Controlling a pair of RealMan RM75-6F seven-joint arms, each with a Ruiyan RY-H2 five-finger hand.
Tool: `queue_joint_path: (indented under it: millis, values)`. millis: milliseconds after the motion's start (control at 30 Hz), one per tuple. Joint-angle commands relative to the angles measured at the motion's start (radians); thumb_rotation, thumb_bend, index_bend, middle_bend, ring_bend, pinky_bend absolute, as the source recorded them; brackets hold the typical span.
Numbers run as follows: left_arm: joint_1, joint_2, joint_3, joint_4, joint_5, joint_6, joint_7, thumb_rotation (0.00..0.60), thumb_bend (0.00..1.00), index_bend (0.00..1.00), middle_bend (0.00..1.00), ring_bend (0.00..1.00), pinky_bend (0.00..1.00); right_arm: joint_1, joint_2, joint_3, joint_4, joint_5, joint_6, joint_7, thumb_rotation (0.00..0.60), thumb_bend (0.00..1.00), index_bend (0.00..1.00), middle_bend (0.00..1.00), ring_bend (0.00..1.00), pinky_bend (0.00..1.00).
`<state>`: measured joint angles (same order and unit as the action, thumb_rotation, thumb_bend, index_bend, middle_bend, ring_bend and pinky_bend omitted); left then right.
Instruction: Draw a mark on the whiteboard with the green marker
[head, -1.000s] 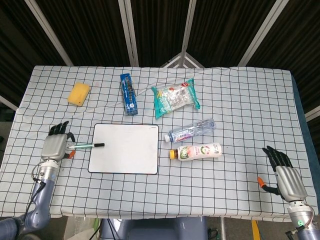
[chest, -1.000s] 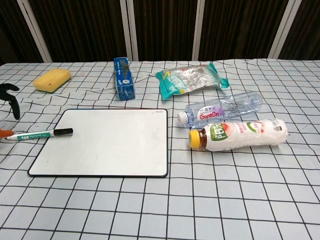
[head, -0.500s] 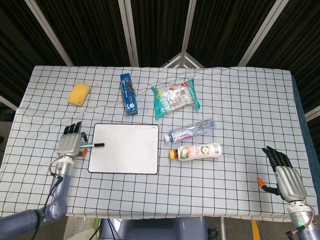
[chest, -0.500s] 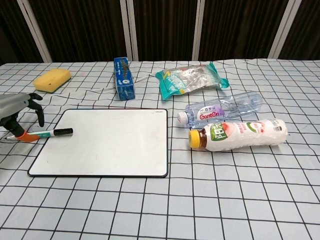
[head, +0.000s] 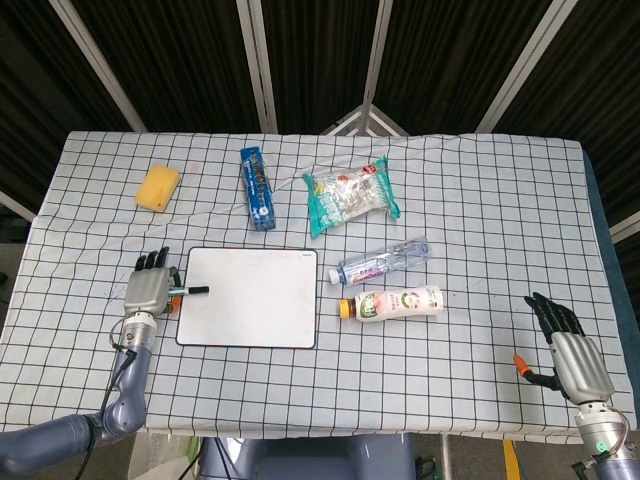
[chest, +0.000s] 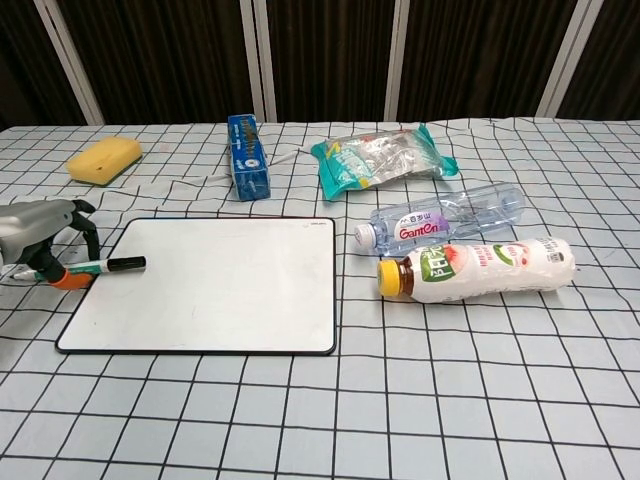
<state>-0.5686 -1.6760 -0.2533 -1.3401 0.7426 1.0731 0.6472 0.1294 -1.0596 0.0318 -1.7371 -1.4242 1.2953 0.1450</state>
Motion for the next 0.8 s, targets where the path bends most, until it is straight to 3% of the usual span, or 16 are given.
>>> queue_joint_path:
  millis: [33,367,533,800]
  values:
    - [0.001,-0.002,-0.002,-0.003,0.008,0.006,-0.020,0.600,0.58,0.58,0.03,0.00,0.00,0.000,0.000,0.001,0.000,0.000,0.002,0.000,0.600,0.35,0.00,0.00,0.00,0.00]
    - [0.028,0.045,-0.032,-0.125,0.112,0.058,-0.156,0.600,0.59,0.60,0.05,0.00,0.00,0.000,0.000,0.000,0.000,-0.001,0.001,0.001,0.600,0.35,0.00,0.00,0.00,0.00]
    - [0.048,0.055,-0.070,-0.213,0.238,0.088,-0.356,0.600,0.59,0.60,0.06,0.00,0.00,0.000,-0.002,0.000,0.000,-0.001,0.002,-0.003,0.600,0.35,0.00,0.00,0.00,0.00]
    - [0.026,-0.015,-0.087,-0.166,0.354,-0.022,-0.710,0.600,0.59,0.61,0.07,0.00,0.02,0.001,0.000,0.005,0.001,0.011,-0.002,0.003,0.600,0.35,0.00,0.00,0.00,0.00]
